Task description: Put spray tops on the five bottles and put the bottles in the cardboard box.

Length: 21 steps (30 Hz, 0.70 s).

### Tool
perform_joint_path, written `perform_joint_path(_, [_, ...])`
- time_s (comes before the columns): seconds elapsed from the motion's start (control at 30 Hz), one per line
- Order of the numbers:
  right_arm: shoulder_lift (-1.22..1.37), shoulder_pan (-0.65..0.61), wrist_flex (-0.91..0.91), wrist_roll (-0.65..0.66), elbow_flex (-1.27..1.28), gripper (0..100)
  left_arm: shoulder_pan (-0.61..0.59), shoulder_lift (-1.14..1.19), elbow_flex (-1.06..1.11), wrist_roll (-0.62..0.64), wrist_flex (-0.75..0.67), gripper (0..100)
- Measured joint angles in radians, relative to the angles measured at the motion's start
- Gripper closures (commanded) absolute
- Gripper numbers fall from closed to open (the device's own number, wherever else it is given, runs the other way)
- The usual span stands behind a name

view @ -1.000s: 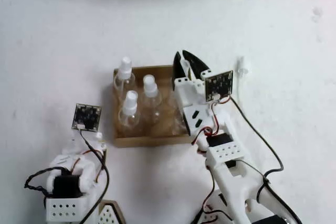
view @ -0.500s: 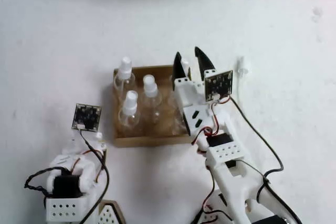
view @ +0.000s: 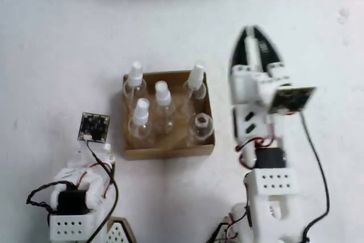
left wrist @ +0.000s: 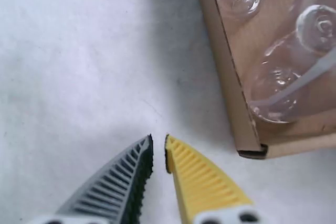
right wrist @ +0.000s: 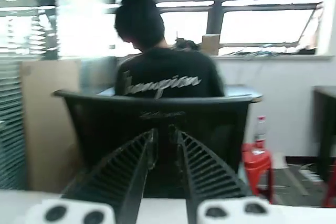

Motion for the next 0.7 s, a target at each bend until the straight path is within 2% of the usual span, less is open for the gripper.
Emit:
perform_joint_path(0.13, [0.009,0.12,0.015,0.0,-0.058,97.1,0.0,0.0,0.0,0.0,0.0,95])
perform_joint_path(0.27, [0.109,0.178,0.1,0.0,-0.16,97.1,0.0,0.0,0.0,0.0,0.0,95])
perform_joint_path(0.4, [0.302,0.19,0.351,0.0,-0.381,97.0,0.0,0.0,0.0,0.0,0.0,95])
perform_joint_path(0.7, [0.864,0.199,1.068,0.002,-1.057,96.6,0.0,0.0,0.0,0.0,0.0,95])
